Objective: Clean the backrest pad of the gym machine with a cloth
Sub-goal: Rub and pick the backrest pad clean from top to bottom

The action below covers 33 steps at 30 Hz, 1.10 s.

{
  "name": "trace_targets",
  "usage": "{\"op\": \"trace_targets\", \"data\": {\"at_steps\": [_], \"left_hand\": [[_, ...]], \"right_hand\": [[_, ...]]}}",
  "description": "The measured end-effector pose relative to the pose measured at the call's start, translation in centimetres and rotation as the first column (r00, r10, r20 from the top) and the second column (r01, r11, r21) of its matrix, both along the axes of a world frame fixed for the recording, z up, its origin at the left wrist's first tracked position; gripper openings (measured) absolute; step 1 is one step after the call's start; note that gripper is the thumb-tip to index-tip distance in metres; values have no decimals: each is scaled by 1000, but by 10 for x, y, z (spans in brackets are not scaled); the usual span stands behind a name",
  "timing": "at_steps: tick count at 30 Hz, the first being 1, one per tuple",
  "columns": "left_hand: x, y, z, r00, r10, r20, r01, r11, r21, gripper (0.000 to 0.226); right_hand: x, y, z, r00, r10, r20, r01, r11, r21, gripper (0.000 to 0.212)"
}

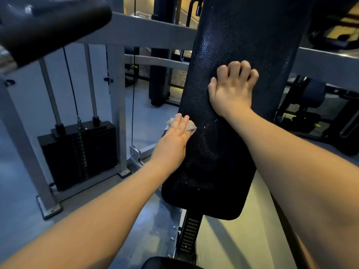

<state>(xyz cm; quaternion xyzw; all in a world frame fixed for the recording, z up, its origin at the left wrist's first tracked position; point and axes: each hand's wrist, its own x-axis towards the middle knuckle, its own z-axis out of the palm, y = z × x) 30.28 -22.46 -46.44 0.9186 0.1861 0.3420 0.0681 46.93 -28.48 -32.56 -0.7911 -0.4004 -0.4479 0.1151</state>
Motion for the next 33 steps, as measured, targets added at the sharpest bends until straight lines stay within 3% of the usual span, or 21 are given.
{"op": "trace_targets", "data": {"at_steps": [3, 5, 7, 10, 12, 15, 18, 20, 21, 23, 27, 31, 33], "left_hand": [[-8, -4, 21, 985, 20, -173, -27, 999, -41, 60], [-15, -10, 35, 979, -13, -203, -4, 996, -84, 59], [-26, -19, 44, 993, -56, -108, 36, 983, -179, 53], [-47, -36, 53, 989, -13, 150, 81, 887, -455, 41], [-57, -45, 55, 986, 15, 165, 85, 809, -581, 35], [-65, -61, 55, 976, -22, 217, 187, 593, -783, 29], [-66, -73, 50, 937, -87, 338, 346, 347, -872, 23], [-64, -78, 51, 926, -75, 369, 376, 270, -887, 20], [-62, -77, 52, 930, -55, 364, 364, 274, -890, 17], [-58, -74, 53, 952, -36, 303, 296, 351, -889, 15], [-56, -70, 62, 984, -9, 180, 163, 470, -867, 10], [-50, -59, 82, 994, 71, 80, 5, 716, -698, 17], [-40, -51, 96, 996, 64, 56, -19, 811, -585, 14]], "right_hand": [[-4, -8, 7, 997, 25, -76, -29, 998, -55, 38], [-9, -17, 12, 991, 60, -117, -70, 994, -86, 39], [-18, -30, 10, 979, 118, -164, -132, 988, -80, 39], [-37, -59, -10, 942, 225, -248, -242, 969, -39, 28], [-47, -80, -35, 875, 329, -354, -364, 931, -34, 19], [-68, -98, -66, 616, 443, -652, -490, 863, 124, 21], [-92, -108, -87, 274, 478, -835, -414, 842, 346, 49], [-102, -114, -96, 63, 455, -888, -332, 849, 412, 63], [-104, -117, -102, 6, 468, -884, -316, 840, 442, 63], [-107, -123, -108, 34, 535, -844, -335, 802, 495, 57], [-98, -126, -95, 260, 552, -792, -213, 833, 510, 56], [-70, -128, -67, 436, 525, -731, -106, 837, 537, 65], [-57, -127, -43, 485, 542, -687, -95, 813, 574, 52]]}}
